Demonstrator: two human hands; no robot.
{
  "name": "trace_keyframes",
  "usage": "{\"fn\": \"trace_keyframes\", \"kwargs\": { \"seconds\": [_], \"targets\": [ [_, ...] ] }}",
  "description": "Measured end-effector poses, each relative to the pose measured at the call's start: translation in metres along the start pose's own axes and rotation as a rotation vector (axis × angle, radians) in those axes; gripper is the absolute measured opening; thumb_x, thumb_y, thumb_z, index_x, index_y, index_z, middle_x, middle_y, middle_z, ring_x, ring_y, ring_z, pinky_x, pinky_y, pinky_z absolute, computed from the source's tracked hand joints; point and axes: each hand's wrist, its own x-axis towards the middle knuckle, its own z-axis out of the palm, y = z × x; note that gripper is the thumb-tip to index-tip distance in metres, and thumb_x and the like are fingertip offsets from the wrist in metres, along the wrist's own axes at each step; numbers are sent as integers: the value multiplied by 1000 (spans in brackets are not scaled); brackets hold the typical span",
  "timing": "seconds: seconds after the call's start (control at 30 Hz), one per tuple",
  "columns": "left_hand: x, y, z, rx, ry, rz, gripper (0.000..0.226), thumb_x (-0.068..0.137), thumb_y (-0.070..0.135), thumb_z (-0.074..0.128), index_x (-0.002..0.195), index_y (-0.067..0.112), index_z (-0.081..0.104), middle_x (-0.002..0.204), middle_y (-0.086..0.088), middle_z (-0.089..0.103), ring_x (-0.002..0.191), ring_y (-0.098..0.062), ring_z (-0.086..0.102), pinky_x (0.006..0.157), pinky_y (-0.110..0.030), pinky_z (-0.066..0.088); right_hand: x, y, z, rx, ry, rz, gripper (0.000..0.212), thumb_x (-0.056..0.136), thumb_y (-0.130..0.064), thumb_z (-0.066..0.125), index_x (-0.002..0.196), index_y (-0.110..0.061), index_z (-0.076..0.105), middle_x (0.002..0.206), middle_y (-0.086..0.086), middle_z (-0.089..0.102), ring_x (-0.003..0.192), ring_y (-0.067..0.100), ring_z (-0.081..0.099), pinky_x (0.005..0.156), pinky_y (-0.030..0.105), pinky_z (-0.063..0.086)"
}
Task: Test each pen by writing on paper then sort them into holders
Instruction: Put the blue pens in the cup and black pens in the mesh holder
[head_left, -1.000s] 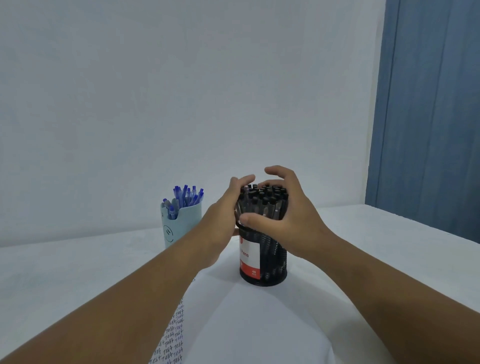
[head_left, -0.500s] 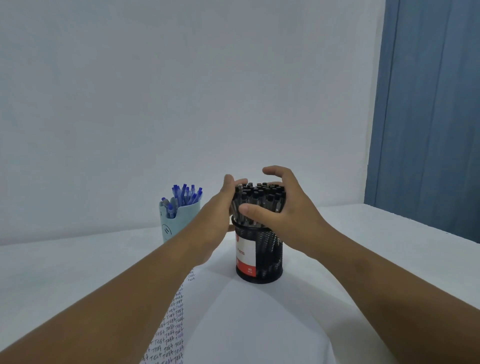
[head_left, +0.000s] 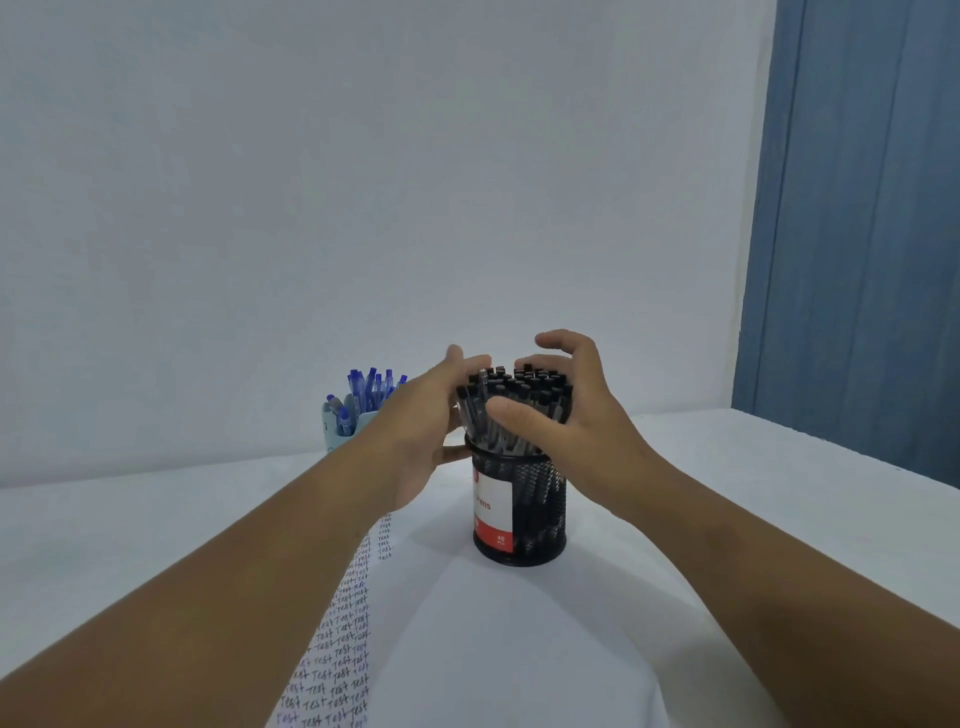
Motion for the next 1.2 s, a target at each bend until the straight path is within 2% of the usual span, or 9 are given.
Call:
{"fn": "trace_keyframes", "kwargs": {
  "seconds": [0.13,0.3,0.4,0.5,0.6,0.7,0.93,1.07,1.2],
  "targets": [
    [-8,8,-10,224,16,87,54,104,59,23,139,33,55,126,15,60,120,-14,57,105,-47,48,3,4,-17,-36,-214,124,128,50,-48,97,144,-52,9,126,-15,55,113,4,61,97,29,48],
    [-12,19,-47,388,527,563,15,100,38,58,113,32,62,111,11,66,104,-11,61,95,-39,52,1,20,-21,-86,-320,219,114,55,-16,99,137,-41,23,124,-15,60,110,-1,62,94,27,52],
    [-20,-9,-67,371,665,450,73,79,60,74,137,30,41,137,4,47,126,-17,48,108,-41,42,0,26,-14,-71,-244,227,105,52,-17,100,131,-39,33,116,-15,66,102,-3,66,94,30,54],
    [-29,-45,-81,325,535,91,126,56,68,86,153,32,13,154,-4,32,136,-22,39,112,-42,36,1,27,-4,-63,-184,204,99,54,-14,98,129,-34,37,115,-14,64,95,-8,65,80,18,53],
    [-33,-63,-91,344,330,-91,129,66,44,89,157,33,-1,150,-7,42,120,-19,50,97,-34,40,11,30,6,-79,-133,187,98,46,-27,100,128,-32,47,114,-15,68,100,-2,67,87,26,55],
    [-24,-71,-96,424,272,-67,123,67,37,92,157,29,9,132,0,54,114,-14,58,90,-29,46,26,31,15,-51,-91,192,93,42,-30,99,124,-30,55,110,-12,73,100,3,70,90,32,56],
    [-9,-80,-105,595,211,-37,115,56,29,99,146,29,27,126,9,56,116,-13,58,99,-34,51,40,45,41,-22,-61,191,79,55,-20,97,120,-27,54,108,-12,69,87,-9,66,70,14,53],
    [-2,-84,-113,575,191,-40,110,60,24,97,146,31,28,123,11,58,114,-11,59,100,-36,51,32,71,51,25,-34,172,76,57,-33,97,121,-36,56,109,-17,70,102,-2,65,90,32,57],
    [-2,-86,-111,560,255,-37,91,65,28,94,138,31,40,117,12,60,105,-6,61,84,-27,52,31,81,40,-27,-138,195,89,51,-38,98,126,-37,50,116,-15,68,102,3,68,87,34,59]
  ]
}}
